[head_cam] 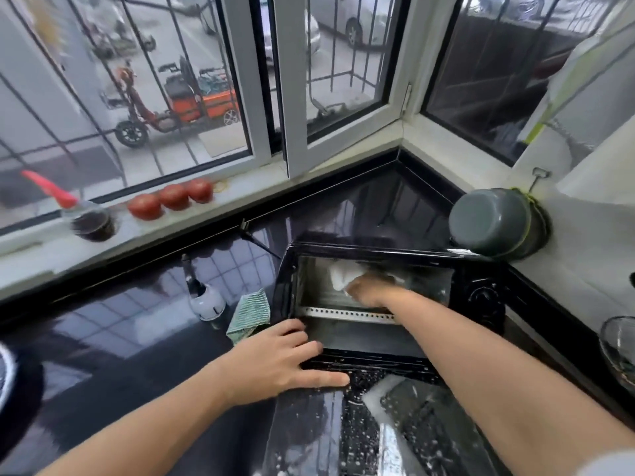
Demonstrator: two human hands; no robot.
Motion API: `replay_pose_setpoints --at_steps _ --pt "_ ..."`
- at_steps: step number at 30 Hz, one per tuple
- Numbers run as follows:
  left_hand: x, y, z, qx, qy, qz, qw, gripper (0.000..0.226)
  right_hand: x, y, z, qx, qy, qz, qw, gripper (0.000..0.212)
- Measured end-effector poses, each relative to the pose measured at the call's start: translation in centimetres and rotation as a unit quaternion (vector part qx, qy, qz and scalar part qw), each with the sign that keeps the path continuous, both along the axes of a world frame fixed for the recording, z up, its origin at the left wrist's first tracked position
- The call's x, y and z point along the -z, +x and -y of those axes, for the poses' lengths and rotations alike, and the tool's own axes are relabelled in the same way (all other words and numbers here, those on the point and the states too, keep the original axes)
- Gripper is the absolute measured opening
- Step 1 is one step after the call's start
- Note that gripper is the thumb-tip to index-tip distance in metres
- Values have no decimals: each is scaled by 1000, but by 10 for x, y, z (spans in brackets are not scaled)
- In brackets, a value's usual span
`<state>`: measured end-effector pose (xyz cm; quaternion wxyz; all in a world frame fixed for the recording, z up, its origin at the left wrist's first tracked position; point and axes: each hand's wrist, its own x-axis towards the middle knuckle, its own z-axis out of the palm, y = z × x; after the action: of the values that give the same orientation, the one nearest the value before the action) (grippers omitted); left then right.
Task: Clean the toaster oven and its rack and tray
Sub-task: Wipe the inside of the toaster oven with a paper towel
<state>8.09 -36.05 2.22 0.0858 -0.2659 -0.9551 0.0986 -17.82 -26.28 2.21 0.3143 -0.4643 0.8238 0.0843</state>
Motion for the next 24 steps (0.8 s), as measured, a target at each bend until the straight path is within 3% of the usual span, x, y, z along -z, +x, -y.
replay_pose_setpoints --at_steps 4,8,10,14,19,22,24 --pt "2 7 0 -69 5 -57 996 67 15 -17 5 51 -39 -56 996 31" --pt "2 12 -9 -84 3 -86 993 61 20 -12 -12 164 -120 -42 978 14" --pt "6 12 -10 -82 22 -98 992 57 10 7 -26 150 -165 -21 975 11" --pt "8 16 -7 -107 45 -122 986 54 -49 44 -61 22 -249 -10 968 56" --pt "12 18 0 -168 83 -156 970 53 -60 30 -99 6 -44 -42 998 49" --pt "17 20 -2 -176 101 -146 968 54 -62 42 -97 -68 66 32 995 37" --pt "21 22 -2 -181 113 -144 966 52 -61 50 -86 -79 87 88 989 40"
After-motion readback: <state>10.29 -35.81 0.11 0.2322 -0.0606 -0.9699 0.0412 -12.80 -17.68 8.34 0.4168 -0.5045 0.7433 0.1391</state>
